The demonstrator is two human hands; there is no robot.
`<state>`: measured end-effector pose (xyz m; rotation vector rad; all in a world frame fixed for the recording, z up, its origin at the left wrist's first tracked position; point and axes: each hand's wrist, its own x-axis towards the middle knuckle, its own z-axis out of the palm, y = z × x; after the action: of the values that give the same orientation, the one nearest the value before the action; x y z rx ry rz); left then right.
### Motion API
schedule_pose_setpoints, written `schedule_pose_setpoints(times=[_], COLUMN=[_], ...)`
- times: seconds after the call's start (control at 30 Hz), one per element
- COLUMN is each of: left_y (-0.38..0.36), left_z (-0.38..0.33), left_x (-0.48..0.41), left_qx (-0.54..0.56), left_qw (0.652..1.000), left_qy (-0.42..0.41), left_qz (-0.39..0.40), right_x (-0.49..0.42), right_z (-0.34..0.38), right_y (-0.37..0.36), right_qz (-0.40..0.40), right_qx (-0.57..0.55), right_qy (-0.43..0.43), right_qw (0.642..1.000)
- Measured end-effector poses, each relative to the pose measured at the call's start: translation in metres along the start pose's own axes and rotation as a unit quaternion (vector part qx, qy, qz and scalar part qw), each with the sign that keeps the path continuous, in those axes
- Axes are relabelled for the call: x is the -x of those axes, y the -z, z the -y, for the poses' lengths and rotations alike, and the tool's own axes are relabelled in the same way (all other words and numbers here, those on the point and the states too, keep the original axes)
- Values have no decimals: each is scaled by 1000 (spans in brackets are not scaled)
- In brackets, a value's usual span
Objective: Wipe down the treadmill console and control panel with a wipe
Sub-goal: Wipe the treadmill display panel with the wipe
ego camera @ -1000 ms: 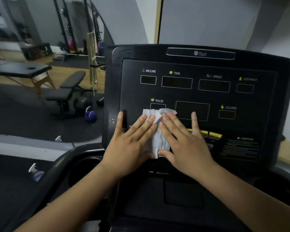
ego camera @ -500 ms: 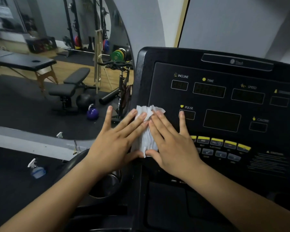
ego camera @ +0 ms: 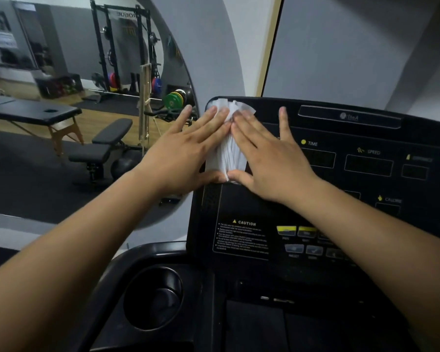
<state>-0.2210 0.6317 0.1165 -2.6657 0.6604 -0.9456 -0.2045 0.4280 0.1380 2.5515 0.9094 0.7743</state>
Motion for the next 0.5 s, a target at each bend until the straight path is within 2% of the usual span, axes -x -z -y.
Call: schedule_pose_setpoints(times=[0.23,0.5], left_y=[8,9], left_z=[-17,-60], left_x=[-32,-70], left_qx=[-40,-37], left_qw=[999,999], left_qy=[-9,-39], left_qz=[-10,-9], right_x=[10,45], right_z=[-30,-70], right_y=[1,-7], right_qz=[-4,16], right_qx=[-8,-6], right_qy=[-23,-63], right_qw=[1000,998])
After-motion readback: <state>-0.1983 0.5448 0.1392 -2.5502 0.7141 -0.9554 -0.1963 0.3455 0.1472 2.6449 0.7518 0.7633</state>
